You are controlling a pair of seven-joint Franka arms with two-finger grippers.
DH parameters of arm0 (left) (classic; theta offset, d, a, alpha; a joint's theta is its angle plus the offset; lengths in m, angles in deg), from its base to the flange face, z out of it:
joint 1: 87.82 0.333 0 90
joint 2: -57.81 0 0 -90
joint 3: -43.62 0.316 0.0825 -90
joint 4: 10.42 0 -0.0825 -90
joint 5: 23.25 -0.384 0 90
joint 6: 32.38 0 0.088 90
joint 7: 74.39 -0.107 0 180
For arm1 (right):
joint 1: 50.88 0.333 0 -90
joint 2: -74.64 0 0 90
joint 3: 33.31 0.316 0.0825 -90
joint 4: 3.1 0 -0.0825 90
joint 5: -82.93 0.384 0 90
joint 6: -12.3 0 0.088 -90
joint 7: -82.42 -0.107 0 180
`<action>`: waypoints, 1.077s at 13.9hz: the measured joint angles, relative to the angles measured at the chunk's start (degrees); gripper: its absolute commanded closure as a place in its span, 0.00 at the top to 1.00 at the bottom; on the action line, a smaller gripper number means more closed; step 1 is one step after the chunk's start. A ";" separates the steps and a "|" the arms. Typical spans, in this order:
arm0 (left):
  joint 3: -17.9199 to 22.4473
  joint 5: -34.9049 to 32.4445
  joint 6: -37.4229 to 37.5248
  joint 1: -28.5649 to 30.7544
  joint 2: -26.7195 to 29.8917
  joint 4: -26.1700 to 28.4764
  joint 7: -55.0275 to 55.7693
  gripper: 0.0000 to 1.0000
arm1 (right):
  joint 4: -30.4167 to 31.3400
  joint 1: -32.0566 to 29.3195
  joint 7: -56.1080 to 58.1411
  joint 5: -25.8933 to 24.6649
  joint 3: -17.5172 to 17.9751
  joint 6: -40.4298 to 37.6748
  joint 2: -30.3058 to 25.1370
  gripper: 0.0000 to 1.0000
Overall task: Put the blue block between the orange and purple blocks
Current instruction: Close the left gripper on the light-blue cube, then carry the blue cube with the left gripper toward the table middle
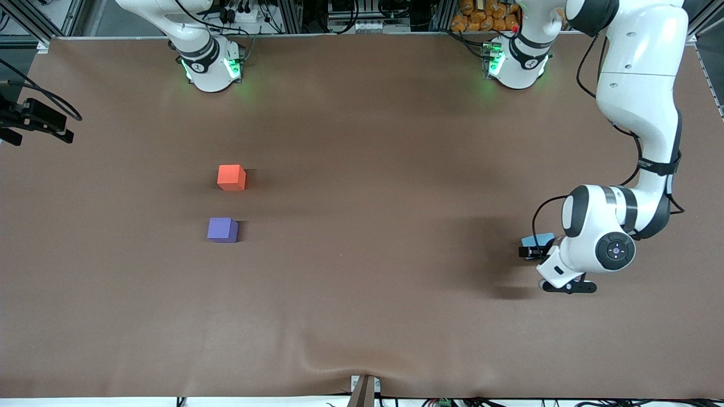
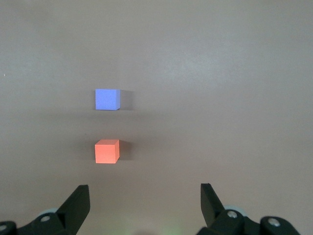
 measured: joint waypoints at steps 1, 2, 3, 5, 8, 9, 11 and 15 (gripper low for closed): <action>0.00 -0.46 0.07 0.01 0.77 -0.02 0.22 1.00 | 0.00 0.00 0.00 0.00 -0.01 -0.04 0.00 1.00; 0.00 -0.60 0.21 0.01 1.37 0.05 0.28 1.00 | 0.00 -0.01 0.00 0.00 -0.01 -0.06 0.01 1.00; 0.00 -0.61 0.31 0.01 1.59 0.22 0.28 1.00 | 0.00 -0.01 0.00 0.00 -0.02 -0.07 0.01 1.00; 0.00 -0.61 0.42 0.02 1.32 1.41 0.31 1.00 | 0.00 -0.02 0.00 0.00 -0.02 -0.10 0.01 1.00; 0.00 -0.61 0.40 0.13 0.36 3.30 0.95 1.00 | 0.00 -0.02 0.00 0.00 -0.02 -0.11 0.01 1.00; -0.06 -0.61 0.40 0.11 0.15 3.90 2.17 1.00 | 0.00 -0.02 0.00 0.00 -0.02 -0.11 0.01 1.00; -0.25 -0.61 0.40 -0.06 -0.07 4.98 4.18 0.47 | 0.00 -0.02 0.00 0.01 -0.03 -0.11 0.01 1.00; -0.30 -0.61 0.27 -0.20 -0.04 5.21 4.59 0.19 | 0.00 -0.07 0.00 0.01 -0.05 -0.12 0.01 1.00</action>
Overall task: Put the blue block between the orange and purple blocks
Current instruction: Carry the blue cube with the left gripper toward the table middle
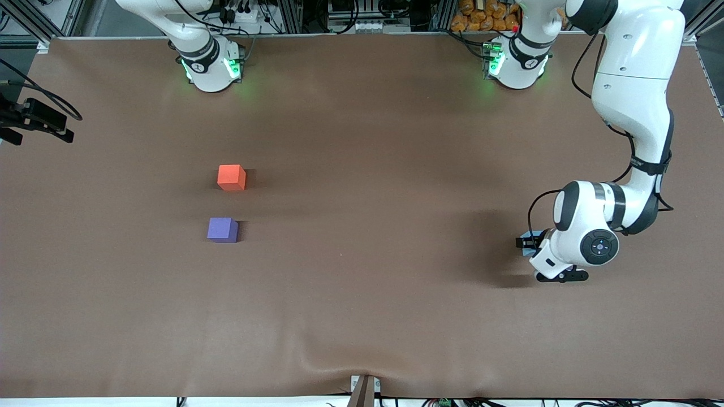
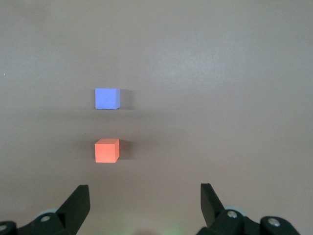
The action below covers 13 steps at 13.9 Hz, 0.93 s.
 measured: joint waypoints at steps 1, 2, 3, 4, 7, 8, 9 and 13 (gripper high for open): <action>-0.13 0.00 -0.07 -0.13 0.11 -0.30 -0.04 0.19 | 0.00 -0.06 0.00 0.00 -0.03 0.00 0.00 1.00; -0.39 0.00 -0.14 -0.54 0.30 -0.72 -0.04 0.19 | 0.00 -0.11 0.00 0.00 -0.05 -0.01 0.02 1.00; -0.66 0.00 -0.18 -1.41 0.61 -1.26 -0.02 0.19 | 0.00 -0.16 0.00 0.00 -0.06 -0.02 0.06 1.00; -0.83 0.00 -0.18 -3.00 1.05 -1.84 0.15 0.19 | 0.00 -0.20 0.00 0.00 -0.07 -0.02 0.10 1.00; -1.25 0.01 -0.16 -10.61 2.10 -2.39 5.46 0.19 | 0.00 -0.26 0.00 0.00 -0.08 -0.02 0.21 1.00; -1.40 0.03 -0.16 -14.00 2.15 -2.46 8.42 0.19 | 0.00 -0.29 0.00 0.00 -0.09 -0.03 0.23 1.00; -1.48 0.03 -0.16 -17.80 2.11 -2.48 11.97 0.19 | 0.00 -0.31 0.00 0.01 -0.09 -0.03 0.25 1.00; -1.45 5.37 -0.22 -31.06 0.52 -4.15 22.75 0.20 | 0.00 -0.34 0.00 0.02 -0.09 -0.03 0.26 1.00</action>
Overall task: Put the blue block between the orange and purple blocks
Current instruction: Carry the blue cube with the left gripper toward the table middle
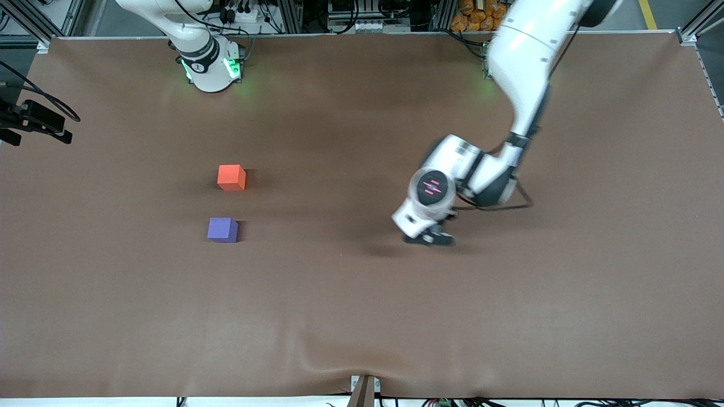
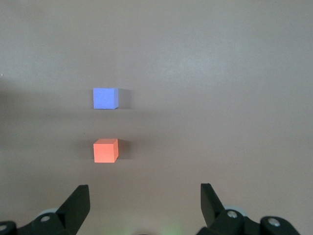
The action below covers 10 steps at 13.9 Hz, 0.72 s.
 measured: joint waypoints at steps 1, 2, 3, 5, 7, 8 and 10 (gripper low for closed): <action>0.02 1.42 -0.02 -2.34 -0.64 -1.16 1.99 0.20 | 0.00 0.00 0.00 0.01 0.00 0.00 0.01 1.00; 0.04 2.48 -0.04 -4.30 -1.28 -2.44 3.86 0.20 | 0.00 0.00 0.00 0.03 0.01 -0.06 0.04 1.00; 0.02 3.34 -0.07 -6.11 -1.97 -3.72 5.45 0.22 | 0.00 0.00 0.00 0.04 0.02 -0.14 0.11 1.00; -0.01 4.08 -0.71 -9.78 -3.91 -5.95 8.63 0.27 | 0.00 0.00 0.00 0.06 0.04 -0.16 0.30 1.00; 0.02 4.13 -3.34 -13.51 -6.38 -7.37 11.98 0.44 | 0.00 0.00 0.00 0.08 0.10 -0.16 0.41 1.00; 0.05 4.13 -4.90 -14.95 -7.44 -7.80 13.25 0.84 | 0.00 0.01 0.00 0.10 0.14 -0.16 0.43 1.00; 0.27 4.13 -6.24 -16.01 -8.36 -8.71 13.85 1.00 | 0.00 0.01 0.01 0.11 0.17 -0.16 0.43 1.00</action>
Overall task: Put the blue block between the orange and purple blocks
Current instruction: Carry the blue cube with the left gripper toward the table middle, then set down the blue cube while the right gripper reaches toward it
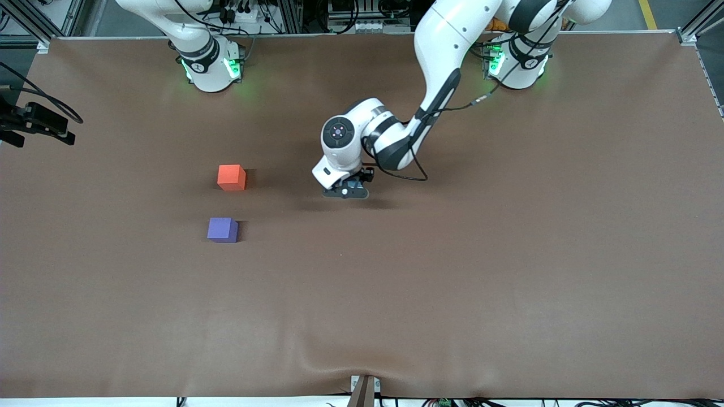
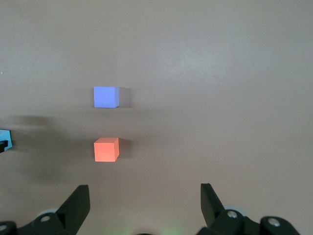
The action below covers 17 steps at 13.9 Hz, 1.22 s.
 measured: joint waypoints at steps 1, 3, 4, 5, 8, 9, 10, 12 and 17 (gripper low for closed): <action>0.33 0.00 -0.20 0.11 0.10 -0.71 0.00 1.00 | 0.00 0.00 0.00 0.00 0.00 0.00 0.01 1.00; 0.92 0.00 -0.22 0.89 1.24 -2.67 -0.02 1.00 | 0.00 0.00 0.00 0.01 0.00 -0.02 0.24 1.00; 1.27 0.00 -0.21 1.31 2.60 -3.27 -0.03 1.00 | 0.04 -0.01 0.00 0.01 -0.01 -0.07 0.66 1.00; 1.88 0.00 -0.18 1.60 4.38 -3.68 -0.03 1.00 | 0.07 -0.01 0.01 0.01 -0.02 -0.17 1.46 1.00; 4.90 0.00 1.36 2.54 11.44 -3.98 -0.05 1.00 | 0.11 0.01 0.02 0.01 0.04 -0.46 4.68 1.00; 5.69 0.00 3.28 3.35 13.88 -3.97 -0.05 1.00 | 0.21 0.01 0.02 0.12 0.10 -1.35 5.49 1.00; 6.31 0.00 5.25 4.52 16.05 -3.93 -0.10 1.00 | 0.63 0.04 0.02 0.75 0.21 -2.03 6.09 1.00; 6.92 -0.11 9.46 8.15 19.69 -3.83 -0.60 1.00 | 2.07 0.76 -0.10 3.33 0.66 -2.20 6.55 1.00; 7.29 -0.20 20.08 21.57 24.14 -2.81 -12.26 1.00 | 5.47 11.98 -13.12 6.17 1.44 3.15 6.81 1.00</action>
